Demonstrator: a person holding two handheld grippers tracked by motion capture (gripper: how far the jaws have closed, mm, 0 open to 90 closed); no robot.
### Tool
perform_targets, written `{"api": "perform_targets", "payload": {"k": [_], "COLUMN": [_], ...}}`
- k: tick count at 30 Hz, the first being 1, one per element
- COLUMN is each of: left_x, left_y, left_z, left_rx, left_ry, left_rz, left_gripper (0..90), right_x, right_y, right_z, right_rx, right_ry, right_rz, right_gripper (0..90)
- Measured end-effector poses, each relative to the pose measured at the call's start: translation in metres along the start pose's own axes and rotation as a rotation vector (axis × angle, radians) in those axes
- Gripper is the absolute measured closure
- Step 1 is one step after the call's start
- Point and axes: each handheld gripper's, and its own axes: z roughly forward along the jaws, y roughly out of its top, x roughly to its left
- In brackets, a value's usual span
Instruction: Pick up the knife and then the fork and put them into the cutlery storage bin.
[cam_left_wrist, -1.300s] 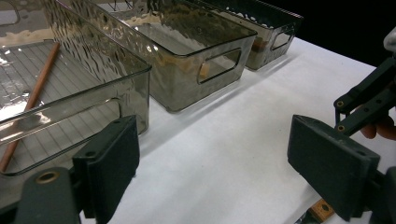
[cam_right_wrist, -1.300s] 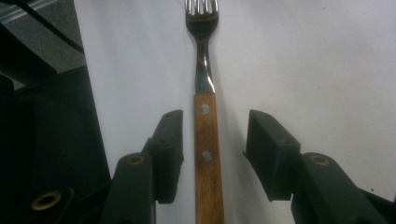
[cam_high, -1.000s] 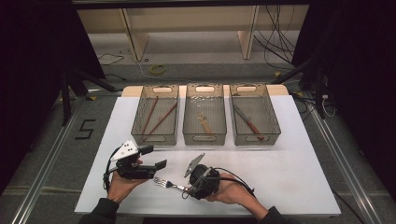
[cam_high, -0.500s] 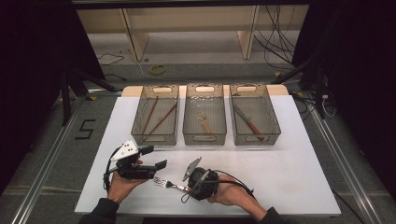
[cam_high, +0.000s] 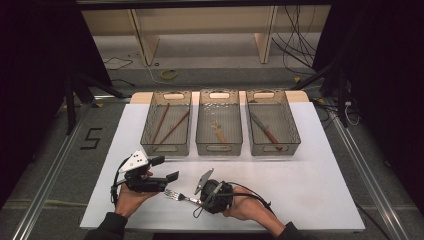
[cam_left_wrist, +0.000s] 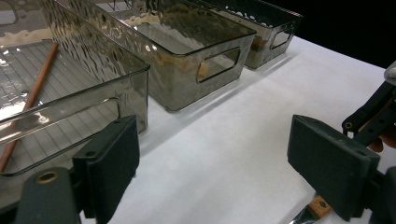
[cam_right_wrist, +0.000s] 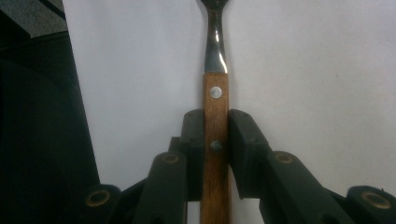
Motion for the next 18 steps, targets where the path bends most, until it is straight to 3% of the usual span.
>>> {"api": "perform_targets", "payload": {"k": [11,18], "left_x": [0.001,0.001], "left_y": [0.000,0.000], "left_z": [-0.001,-0.001], "left_rx": [-0.007,-0.008], "left_ry": [0.001,0.003], "left_rz": [-0.005,-0.005], "left_gripper": [16.4,16.4], "right_x": [-0.008,-0.020], "right_y": [-0.002,-0.007], "right_z": [-0.003,-0.012], "right_rx": [0.002,-0.045], "right_ry": [0.010,0.012], "right_rz": [0.046,0.102], "right_gripper": [77.6,77.6]}}
